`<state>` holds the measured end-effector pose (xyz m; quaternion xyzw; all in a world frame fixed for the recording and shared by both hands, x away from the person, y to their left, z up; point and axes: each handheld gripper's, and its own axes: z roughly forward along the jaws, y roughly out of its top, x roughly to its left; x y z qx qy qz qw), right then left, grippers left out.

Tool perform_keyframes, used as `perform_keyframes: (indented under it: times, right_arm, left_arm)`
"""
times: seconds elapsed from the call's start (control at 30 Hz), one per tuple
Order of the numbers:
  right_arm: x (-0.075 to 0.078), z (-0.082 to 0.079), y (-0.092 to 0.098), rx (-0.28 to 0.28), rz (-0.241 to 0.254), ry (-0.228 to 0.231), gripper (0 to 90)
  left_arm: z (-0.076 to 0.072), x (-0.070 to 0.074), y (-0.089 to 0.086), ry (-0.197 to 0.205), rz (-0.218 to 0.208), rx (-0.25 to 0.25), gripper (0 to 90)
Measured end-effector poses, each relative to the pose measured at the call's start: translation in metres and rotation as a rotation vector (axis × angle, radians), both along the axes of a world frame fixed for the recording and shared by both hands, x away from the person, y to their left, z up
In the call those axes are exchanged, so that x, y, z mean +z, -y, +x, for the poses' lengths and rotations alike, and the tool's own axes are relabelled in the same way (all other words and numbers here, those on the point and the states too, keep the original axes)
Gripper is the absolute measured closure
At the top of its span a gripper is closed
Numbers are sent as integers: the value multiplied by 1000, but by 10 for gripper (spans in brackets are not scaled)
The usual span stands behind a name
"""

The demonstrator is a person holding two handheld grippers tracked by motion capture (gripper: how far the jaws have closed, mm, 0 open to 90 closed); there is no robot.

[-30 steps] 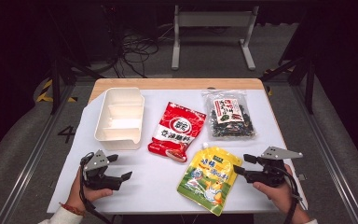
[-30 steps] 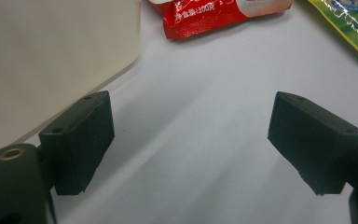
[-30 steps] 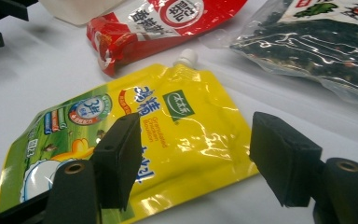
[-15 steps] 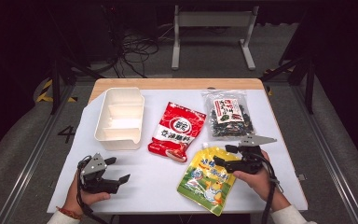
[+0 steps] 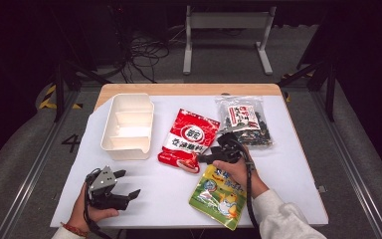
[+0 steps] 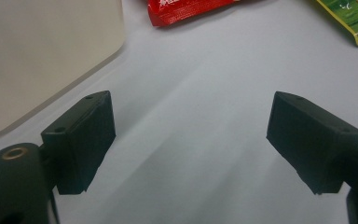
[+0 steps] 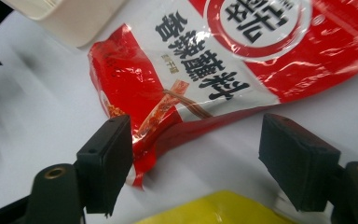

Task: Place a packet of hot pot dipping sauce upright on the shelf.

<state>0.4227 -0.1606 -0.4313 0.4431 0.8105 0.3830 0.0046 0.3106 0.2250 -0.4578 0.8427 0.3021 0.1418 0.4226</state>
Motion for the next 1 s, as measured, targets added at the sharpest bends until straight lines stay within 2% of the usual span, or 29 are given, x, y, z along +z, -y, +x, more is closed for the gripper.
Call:
perform_keyframes:
  times: [0.07,0.1,0.17,0.27,0.33,0.37,0.4,0.47,0.63,0.67,0.73,0.87,0.93,0.97,1.0]
  right_arm:
    - [-5,5,-9,-13,-17,-33,252]
    - [-8,6,-13,-25,-34,-47,235]
    - [-12,10,-21,-27,-33,-76,183]
    - [-11,13,-26,-49,-34,-76,204]
    - [-11,17,-27,-67,-17,-78,311]
    - [-11,17,-27,-67,-17,-78,311]
    - [-11,18,-27,-77,0,-90,373]
    - [-9,19,-27,-78,33,-80,602]
    - [-7,20,-25,-41,40,-62,799]
    - [-5,19,-24,-40,36,-48,887]
    - [-4,18,-22,-27,44,-24,899]
    - [-4,17,-21,-26,44,-14,884]
    - [-1,17,-20,-62,20,10,815]
    - [0,19,-18,-88,-3,27,690]
    - [-1,22,-17,-125,-10,26,623]
  left_arm:
    - [0,1,0,-1,-6,-5,157]
    - [0,1,0,3,0,-5,156]
    - [0,0,2,-2,-10,-6,156]
    - [1,1,3,-6,-12,-14,156]
    - [1,1,5,-9,-17,-19,157]
    - [1,1,5,-9,-17,-19,157]
    - [2,1,5,-6,-13,-24,157]
    - [3,2,7,-8,-18,-30,159]
    - [7,3,11,-21,-34,-38,161]
    - [8,3,12,-26,-41,-44,162]
    - [11,4,15,-33,-51,-55,164]
    - [12,4,23,-40,-44,-74,164]
    - [11,3,26,-50,-33,-84,164]
    - [11,3,27,-45,-28,-91,163]
    - [11,3,27,-43,-24,-94,163]
